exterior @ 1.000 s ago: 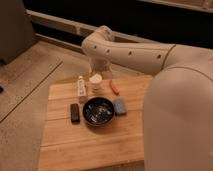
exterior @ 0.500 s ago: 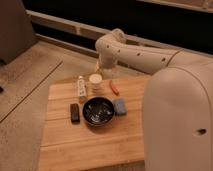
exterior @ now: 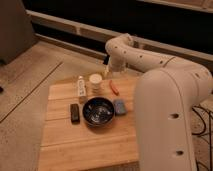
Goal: Place the pepper on the white sponge
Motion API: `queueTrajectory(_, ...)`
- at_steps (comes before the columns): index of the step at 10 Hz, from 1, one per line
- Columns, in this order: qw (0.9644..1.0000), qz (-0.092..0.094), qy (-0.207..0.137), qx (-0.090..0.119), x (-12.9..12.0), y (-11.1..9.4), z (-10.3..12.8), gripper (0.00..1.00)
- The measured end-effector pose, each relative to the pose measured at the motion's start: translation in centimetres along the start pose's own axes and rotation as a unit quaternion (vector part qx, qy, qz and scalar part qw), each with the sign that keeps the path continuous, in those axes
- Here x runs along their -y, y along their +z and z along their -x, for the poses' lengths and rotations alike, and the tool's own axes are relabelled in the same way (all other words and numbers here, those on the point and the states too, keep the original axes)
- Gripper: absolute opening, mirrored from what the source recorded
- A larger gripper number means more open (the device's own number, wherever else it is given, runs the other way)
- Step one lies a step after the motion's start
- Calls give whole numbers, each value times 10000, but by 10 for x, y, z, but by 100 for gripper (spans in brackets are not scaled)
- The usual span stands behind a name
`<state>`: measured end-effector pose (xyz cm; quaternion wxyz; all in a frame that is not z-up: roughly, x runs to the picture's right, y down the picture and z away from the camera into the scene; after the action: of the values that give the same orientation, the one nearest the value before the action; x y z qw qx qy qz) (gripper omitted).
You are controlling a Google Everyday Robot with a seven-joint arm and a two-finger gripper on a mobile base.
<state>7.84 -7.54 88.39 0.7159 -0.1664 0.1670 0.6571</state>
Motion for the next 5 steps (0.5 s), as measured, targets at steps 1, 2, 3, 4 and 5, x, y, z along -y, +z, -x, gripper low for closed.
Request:
queueTrajectory(1, 9997, -149, -13, -192, 11, 11, -4, 65)
queueTrajectory(2, 9991, -255, 0, -352, 19, 20, -8, 65)
queueTrajectory(3, 9978, -383, 50, -546, 28, 31, -12, 65)
queueTrajectory(4, 9966, -465, 120, -663, 33, 40, -13, 65)
queueTrajectory(5, 9960, -495, 164, -731, 34, 45, -14, 65)
